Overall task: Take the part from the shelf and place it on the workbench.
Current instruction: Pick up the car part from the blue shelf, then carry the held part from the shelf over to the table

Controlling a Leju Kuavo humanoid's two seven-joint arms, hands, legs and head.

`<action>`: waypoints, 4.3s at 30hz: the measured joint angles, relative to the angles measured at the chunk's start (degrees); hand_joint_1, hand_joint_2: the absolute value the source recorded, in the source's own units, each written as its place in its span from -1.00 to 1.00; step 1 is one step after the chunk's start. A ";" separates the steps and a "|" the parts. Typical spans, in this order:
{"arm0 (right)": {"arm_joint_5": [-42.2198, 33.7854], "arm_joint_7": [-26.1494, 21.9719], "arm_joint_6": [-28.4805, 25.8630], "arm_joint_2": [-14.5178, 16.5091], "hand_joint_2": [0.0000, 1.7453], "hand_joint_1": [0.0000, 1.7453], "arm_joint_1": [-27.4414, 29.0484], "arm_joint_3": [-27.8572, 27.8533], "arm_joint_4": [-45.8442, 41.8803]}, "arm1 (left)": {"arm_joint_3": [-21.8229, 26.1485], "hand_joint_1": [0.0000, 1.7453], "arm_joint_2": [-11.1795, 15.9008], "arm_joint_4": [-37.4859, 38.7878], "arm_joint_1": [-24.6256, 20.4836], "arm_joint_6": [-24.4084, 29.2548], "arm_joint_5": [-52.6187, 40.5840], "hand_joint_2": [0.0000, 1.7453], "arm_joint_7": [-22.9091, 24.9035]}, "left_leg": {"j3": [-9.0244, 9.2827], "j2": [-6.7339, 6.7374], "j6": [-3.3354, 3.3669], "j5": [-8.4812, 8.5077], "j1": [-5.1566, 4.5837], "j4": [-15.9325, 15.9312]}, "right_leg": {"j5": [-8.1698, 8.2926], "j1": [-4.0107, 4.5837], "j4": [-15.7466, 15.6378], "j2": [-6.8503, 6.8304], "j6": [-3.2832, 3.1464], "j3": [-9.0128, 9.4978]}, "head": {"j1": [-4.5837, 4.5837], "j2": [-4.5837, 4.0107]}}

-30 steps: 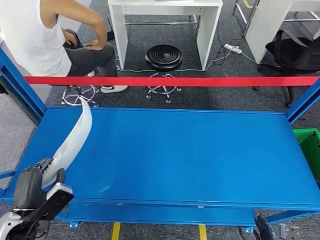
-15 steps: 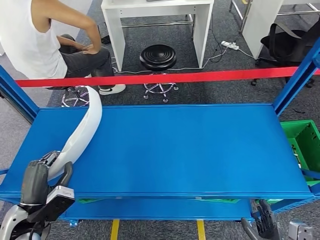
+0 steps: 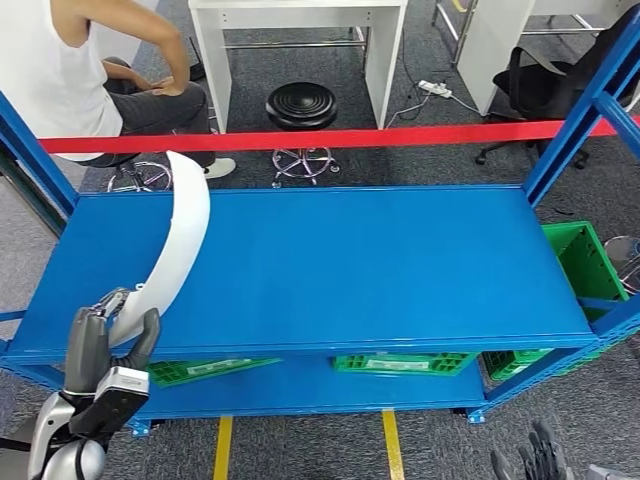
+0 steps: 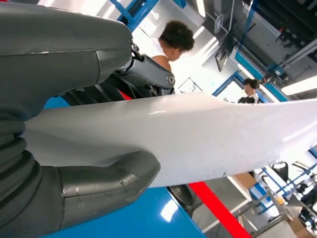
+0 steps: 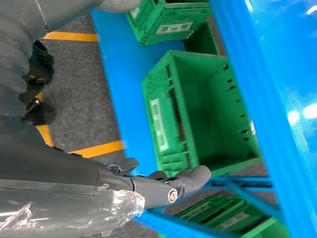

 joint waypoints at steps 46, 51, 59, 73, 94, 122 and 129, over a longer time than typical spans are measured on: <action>4.59 -2.42 0.03 4.66 1.00 -1.00 -2.00 -8.64 0.76 | -7.38 1.00 -2.75 6.39 -7.94 -8.32 15.24 1.00 -6.26 | -6.80 2.60 -2.45 -1.79 -0.33 5.93 | 0.66 0.64 -8.39 -2.43 -3.15 9.49 | 0.46 -0.01; 4.58 -2.44 0.05 4.81 1.00 -1.00 -2.01 -8.67 0.95 | -7.70 1.00 -2.65 6.56 -7.97 -8.44 15.27 1.00 -6.27 | -6.00 0.30 -2.24 -4.53 -0.40 13.79 | 4.06 0.64 -7.72 0.85 -3.12 4.73 | 0.44 0.00; 4.58 -2.84 -1.19 4.94 1.00 -1.00 -0.42 -8.61 0.98 | -8.32 1.00 -2.63 6.68 -8.60 -12.38 16.79 1.00 -6.35 | 1.88 -2.12 -0.04 -1.42 -0.21 -0.64 | 6.96 0.59 -6.61 3.27 -0.78 0.41 | 0.51 0.01; 7.72 -4.43 -1.36 4.99 1.00 -1.00 0.12 -8.31 1.28 | -8.86 1.00 -2.92 7.04 -8.94 -19.35 26.61 1.00 -4.75 | -4.35 6.93 -1.55 4.52 -0.37 -0.28 | -2.69 0.98 -8.66 -4.43 -1.36 12.57 | 0.85 0.00; 17.83 -6.97 -2.57 5.14 1.00 -1.00 -3.07 -7.30 4.18 | -6.08 1.00 -3.20 7.11 -5.21 -13.73 34.78 1.00 -1.25 | -1.22 1.36 0.16 1.64 0.03 -0.82 | -6.51 0.54 8.09 -1.36 0.15 0.08 | 1.61 0.01; 9.23 -4.06 -23.71 -11.93 1.00 -1.00 -4.76 22.92 9.75 | -0.96 1.00 0.13 4.75 2.48 -10.52 43.94 1.00 -1.55 | -1.50 -0.66 -0.05 1.35 0.03 -0.09 | -1.08 0.56 -0.46 0.55 -0.42 2.40 | 1.80 0.00; 6.29 -2.85 -27.81 -14.49 1.00 -1.00 -5.19 26.02 10.11 | -0.87 1.00 0.16 4.60 2.68 -11.23 43.31 1.00 -1.47 | -1.23 3.68 -0.43 1.06 -0.04 0.00 | -1.29 -0.06 0.41 -3.43 0.74 3.96 | 1.96 0.00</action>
